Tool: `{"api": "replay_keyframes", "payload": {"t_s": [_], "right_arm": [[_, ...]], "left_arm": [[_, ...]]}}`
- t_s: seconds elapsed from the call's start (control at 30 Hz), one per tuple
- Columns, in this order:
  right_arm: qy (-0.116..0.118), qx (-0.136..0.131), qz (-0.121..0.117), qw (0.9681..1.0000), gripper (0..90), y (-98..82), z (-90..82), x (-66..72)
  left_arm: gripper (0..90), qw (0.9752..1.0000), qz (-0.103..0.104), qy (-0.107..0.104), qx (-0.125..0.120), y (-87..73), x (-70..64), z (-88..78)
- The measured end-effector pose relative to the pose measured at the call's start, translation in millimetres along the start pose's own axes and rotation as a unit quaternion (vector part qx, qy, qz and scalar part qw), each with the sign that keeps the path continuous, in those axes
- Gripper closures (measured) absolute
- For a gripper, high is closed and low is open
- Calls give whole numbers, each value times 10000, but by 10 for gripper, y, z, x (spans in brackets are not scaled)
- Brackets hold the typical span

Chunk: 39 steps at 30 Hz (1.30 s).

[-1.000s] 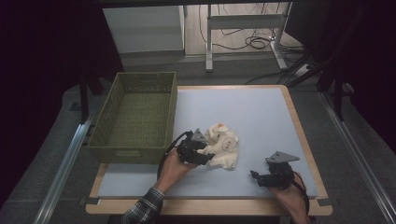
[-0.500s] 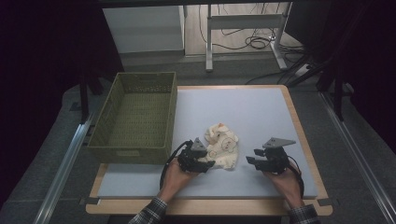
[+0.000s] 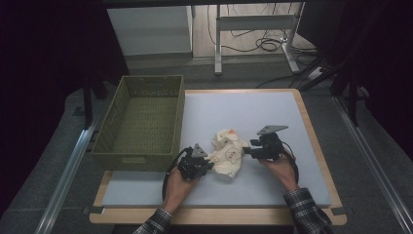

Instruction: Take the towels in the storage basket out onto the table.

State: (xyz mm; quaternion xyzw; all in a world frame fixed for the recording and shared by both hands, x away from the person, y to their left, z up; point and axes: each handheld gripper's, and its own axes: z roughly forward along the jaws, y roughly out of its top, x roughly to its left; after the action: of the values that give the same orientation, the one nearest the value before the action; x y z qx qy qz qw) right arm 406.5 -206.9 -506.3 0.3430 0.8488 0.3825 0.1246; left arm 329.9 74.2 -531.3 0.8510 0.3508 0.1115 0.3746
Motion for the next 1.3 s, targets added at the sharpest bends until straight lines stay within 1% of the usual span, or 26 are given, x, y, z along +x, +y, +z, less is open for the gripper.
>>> {"api": "replay_keyframes", "payload": {"t_s": [0.03,0.07,0.13,0.17,0.2,0.23,0.27,0.3,0.4,0.53,0.57,0.6,0.63,0.67,0.7,0.73,0.77,0.83,0.9,0.97,1.0,1.07,1.13,1.17,1.27,1.3], "right_arm": [[-56,63,-34,10000,500,19,61,12],[-183,230,-174,9994,556,40,193,39],[-306,339,-375,9983,681,27,272,81],[-306,339,-375,9983,681,27,272,81],[-276,253,-430,9984,799,15,273,103],[-214,251,-450,9984,875,4,269,141],[-214,251,-450,9984,875,4,269,141],[-345,281,-535,9976,882,-3,216,163],[-365,151,-401,9984,883,-17,23,106],[-591,-7,-300,9978,883,-44,-330,-49],[-591,-7,-300,9978,883,-44,-330,-49],[-692,-62,-256,9973,883,-64,-512,-134],[-795,-65,-241,9965,883,-73,-574,-161],[-932,-49,-233,9954,883,-85,-669,-218],[-988,-59,-172,9949,883,-97,-740,-270],[-988,-59,-172,9949,883,-97,-740,-270],[-1002,-100,24,9949,881,-126,-833,-384],[-981,-37,203,9950,869,-168,-848,-475],[-1032,-32,265,9943,830,-218,-854,-522],[-1099,-54,304,9935,780,-255,-890,-527],[-1066,-76,308,9938,760,-271,-913,-515],[-1007,-47,238,9946,735,-306,-960,-478],[-923,-24,223,9955,725,-339,-994,-432],[-786,-51,235,9966,722,-364,-1011,-398],[-454,-82,265,9986,710,-413,-998,-282],[-359,-70,258,9990,704,-424,-972,-237]], "left_arm": [[802,10000,-21,21,5,-4,-3,-5],[801,10000,-9,40,8,-7,0,-9],[801,10000,-62,16,-11,-24,7,-12],[801,10000,-62,16,-11,-24,7,-12],[801,10000,-88,0,-33,-31,12,-13],[803,10000,-76,-14,-49,-36,20,-15],[803,9999,-101,-16,-59,-41,20,-19],[806,9999,-103,12,-106,-48,20,-36],[809,9998,-117,42,-168,-46,30,-71],[811,9996,-140,54,-254,-9,46,-120],[813,9996,-140,54,-254,-9,46,-120],[824,9994,-105,100,-303,27,38,-143],[825,9994,-105,100,-303,27,38,-143],[824,9992,-78,146,-355,84,35,-171],[824,9992,-78,146,-355,84,35,-171],[824,9991,-94,160,-369,113,41,-175],[819,9993,-129,165,-323,169,55,-147],[808,9994,-92,295,-180,209,63,-85],[795,9989,-145,432,-93,240,101,-47],[729,9989,-266,377,-105,260,122,-48],[685,9989,-257,366,-108,263,110,-54],[604,9988,-175,454,-87,260,67,-69],[569,9988,-179,434,-130,241,38,-107],[558,9989,-221,383,-168,229,27,-131],[518,9990,-232,314,-238,185,-5,-196],[507,9991,-239,223,-269,166,-15,-210]]}}
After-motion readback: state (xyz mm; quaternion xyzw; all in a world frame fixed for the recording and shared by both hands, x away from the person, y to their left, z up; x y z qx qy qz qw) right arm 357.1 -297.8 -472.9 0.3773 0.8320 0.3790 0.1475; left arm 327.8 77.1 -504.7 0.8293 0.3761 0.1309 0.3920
